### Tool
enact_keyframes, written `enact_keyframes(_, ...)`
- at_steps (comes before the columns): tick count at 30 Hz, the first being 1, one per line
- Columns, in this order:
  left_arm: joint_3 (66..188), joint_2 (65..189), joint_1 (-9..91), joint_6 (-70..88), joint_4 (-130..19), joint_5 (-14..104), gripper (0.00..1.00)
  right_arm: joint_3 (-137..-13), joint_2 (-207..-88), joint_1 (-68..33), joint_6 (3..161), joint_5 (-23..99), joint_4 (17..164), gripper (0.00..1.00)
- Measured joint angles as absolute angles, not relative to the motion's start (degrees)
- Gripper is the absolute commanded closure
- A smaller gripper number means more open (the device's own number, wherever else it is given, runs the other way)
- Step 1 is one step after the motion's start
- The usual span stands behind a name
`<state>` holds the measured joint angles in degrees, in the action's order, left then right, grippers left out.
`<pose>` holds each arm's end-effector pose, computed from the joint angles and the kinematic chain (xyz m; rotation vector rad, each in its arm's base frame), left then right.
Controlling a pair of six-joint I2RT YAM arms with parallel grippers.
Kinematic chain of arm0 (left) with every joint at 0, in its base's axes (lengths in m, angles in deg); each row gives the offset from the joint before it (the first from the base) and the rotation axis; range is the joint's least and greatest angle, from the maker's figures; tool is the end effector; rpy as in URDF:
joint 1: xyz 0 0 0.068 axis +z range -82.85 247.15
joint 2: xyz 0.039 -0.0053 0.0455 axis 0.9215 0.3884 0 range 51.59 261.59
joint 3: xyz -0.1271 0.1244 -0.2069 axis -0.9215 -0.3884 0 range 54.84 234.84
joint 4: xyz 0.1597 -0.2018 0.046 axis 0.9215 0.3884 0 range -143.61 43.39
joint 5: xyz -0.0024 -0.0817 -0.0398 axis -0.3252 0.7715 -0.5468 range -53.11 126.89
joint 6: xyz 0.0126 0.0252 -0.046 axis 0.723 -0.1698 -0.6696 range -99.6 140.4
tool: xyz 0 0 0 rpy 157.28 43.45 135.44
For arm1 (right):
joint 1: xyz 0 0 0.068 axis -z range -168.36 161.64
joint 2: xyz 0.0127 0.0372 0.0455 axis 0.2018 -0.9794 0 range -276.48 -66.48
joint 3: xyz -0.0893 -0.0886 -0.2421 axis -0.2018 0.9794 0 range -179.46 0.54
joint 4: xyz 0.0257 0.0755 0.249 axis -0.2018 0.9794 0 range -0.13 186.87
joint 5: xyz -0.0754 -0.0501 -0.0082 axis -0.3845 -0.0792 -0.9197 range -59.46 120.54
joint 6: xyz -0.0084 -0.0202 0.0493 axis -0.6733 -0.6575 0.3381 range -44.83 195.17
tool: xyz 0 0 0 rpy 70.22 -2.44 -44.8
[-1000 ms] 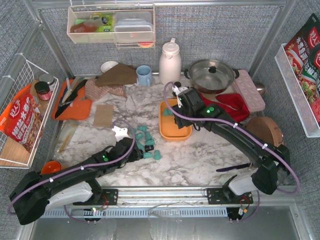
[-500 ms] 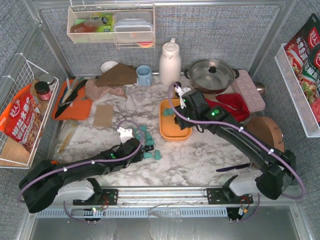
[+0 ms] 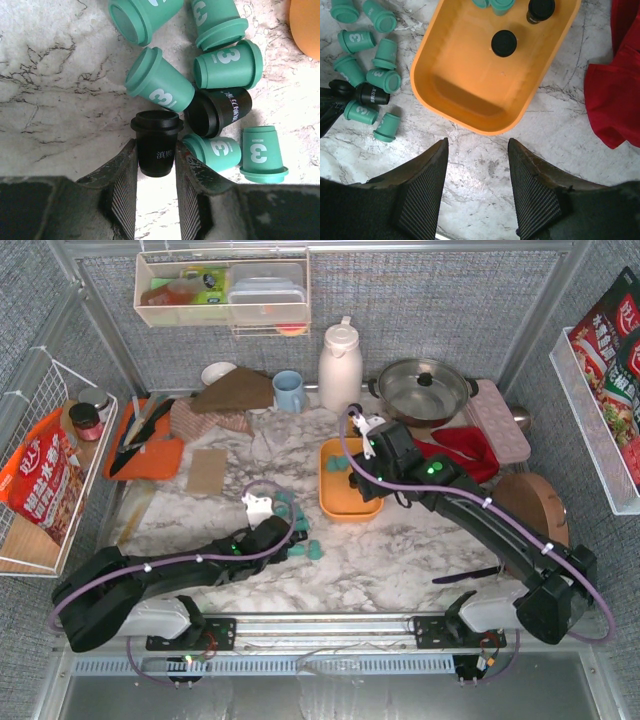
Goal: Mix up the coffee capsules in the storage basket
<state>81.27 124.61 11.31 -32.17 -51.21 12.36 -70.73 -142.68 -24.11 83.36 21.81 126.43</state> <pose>0.1383 -0.1776 0.1490 -0.1245 2.3620 -0.4156 0.2369 0.1639 0.3363 -0.4698 2.2464 0.2243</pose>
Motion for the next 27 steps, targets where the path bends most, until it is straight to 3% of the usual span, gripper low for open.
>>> enact_keyframes(5, 81.8, 123.1, 11.3, -29.2, -49.4, 11.6, 0.90, -70.7, -142.2, -24.1, 83.4, 22.0, 126.7, 0.44)
enact_keyframes(11, 82.1, 112.6, 11.3, -20.9, -51.5, 13.6, 0.91, -70.8, -140.8, -24.3, 83.7, 24.6, 127.1, 0.44)
enact_keyframes(14, 80.3, 106.6, 11.3, -14.2, -57.0, 16.1, 1.00, -70.7, -140.3, -24.8, 84.3, 26.4, 127.2, 0.44)
enact_keyframes(20, 73.3, 100.6, 11.3, 2.8, -73.4, 20.9, 1.00, -71.0, -139.2, -26.6, 86.5, 31.1, 126.9, 0.39)
enact_keyframes(27, 68.9, 105.1, 11.3, 20.3, -93.9, 29.1, 1.00, -72.7, -139.9, -30.8, 90.1, 36.9, 124.7, 0.35)
